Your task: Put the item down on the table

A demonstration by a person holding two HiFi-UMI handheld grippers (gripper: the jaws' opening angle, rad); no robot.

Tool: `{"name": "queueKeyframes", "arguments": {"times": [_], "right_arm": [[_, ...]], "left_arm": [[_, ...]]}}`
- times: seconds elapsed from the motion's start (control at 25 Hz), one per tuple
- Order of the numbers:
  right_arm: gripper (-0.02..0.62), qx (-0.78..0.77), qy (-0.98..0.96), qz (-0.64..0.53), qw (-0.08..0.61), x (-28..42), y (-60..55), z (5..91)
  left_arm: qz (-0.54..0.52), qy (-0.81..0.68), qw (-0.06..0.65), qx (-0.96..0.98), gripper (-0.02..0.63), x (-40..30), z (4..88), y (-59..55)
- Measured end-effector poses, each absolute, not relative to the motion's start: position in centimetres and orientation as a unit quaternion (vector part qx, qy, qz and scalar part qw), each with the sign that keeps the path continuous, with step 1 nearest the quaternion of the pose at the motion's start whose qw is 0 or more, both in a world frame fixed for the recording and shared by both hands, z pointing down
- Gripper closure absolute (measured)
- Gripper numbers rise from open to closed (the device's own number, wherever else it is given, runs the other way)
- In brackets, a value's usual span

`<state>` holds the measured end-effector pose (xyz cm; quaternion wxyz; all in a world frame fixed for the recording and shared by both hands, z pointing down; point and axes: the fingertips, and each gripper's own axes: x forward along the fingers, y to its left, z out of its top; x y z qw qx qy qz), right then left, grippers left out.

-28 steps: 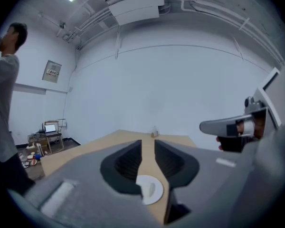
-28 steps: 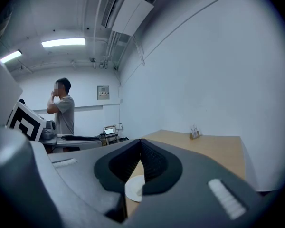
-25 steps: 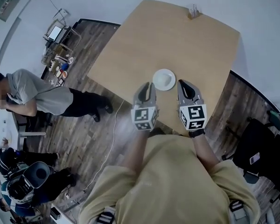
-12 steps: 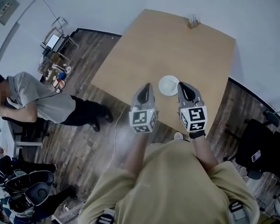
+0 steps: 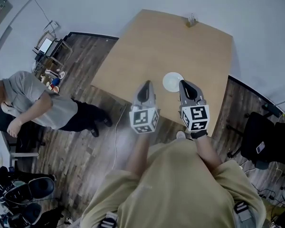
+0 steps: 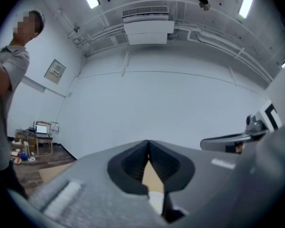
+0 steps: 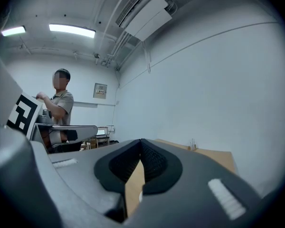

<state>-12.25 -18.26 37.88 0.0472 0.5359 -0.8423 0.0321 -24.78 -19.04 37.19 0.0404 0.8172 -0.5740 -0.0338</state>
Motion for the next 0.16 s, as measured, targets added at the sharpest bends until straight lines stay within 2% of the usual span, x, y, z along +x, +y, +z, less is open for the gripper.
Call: {"name": "queueKeyframes", "arguments": {"times": [0.16], "right_arm": [[0.589, 0.537, -0.842, 0.017, 0.042, -15.1, -17.3, 37.2]], "left_arm": [[-0.046, -0.585, 0.042, 0.809, 0.604, -27.3, 37.5, -17.9]]}}
